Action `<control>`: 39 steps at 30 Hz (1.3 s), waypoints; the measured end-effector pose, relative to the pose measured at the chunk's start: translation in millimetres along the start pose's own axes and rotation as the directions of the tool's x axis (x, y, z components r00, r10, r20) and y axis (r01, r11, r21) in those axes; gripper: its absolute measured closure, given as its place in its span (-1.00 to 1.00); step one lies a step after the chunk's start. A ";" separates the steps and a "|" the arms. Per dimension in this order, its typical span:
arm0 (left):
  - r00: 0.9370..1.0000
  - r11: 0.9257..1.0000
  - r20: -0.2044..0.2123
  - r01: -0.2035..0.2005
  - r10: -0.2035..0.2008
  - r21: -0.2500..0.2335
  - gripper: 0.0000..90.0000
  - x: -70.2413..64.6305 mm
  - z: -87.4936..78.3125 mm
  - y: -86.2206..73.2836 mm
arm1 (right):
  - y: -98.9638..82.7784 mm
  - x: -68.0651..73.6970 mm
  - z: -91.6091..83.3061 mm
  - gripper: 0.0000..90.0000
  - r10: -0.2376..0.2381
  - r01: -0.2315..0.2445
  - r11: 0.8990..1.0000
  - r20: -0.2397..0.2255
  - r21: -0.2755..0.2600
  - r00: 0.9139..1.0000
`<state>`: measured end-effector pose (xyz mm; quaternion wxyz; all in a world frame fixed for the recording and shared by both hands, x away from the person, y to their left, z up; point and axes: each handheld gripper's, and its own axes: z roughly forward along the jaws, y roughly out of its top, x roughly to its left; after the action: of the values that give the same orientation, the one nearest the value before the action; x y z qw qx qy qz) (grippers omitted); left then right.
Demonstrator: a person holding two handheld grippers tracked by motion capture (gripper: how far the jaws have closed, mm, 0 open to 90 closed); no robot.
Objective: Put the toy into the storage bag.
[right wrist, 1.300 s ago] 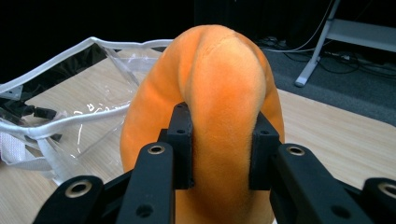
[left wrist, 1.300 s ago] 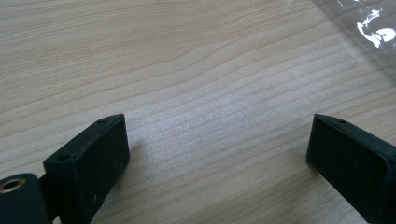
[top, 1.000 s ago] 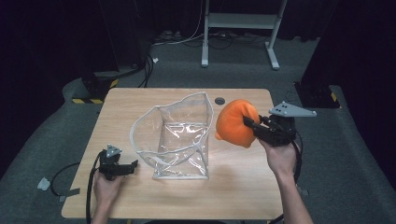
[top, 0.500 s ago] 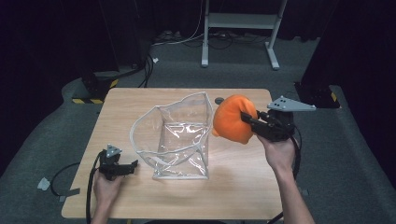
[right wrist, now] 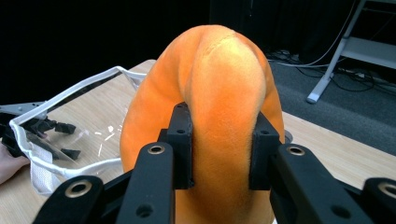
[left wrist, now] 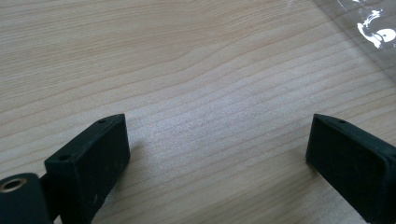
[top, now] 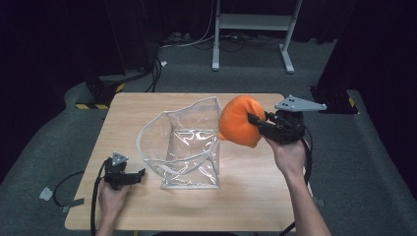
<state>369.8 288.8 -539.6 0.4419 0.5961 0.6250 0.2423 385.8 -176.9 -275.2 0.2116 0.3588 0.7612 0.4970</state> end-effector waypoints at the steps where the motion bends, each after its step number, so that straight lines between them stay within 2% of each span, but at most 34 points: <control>1: 1.000 1.000 0.000 0.000 0.000 0.000 -0.86 0.0 0.0 0.0 | 1.1 0.2 0.5 0.54 -0.002 0.002 1.000 -0.002 -0.002 1.000; 39: 1.000 1.000 -0.001 0.003 -0.003 -0.004 -0.85 0.0 0.1 0.1 | 40.5 20.6 27.9 0.53 -0.038 0.038 0.999 -0.051 -0.009 0.998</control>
<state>370.0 288.8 -539.6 0.4430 0.5941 0.6258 0.2432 404.9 -134.4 -249.3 0.2030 0.3308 0.7711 0.5047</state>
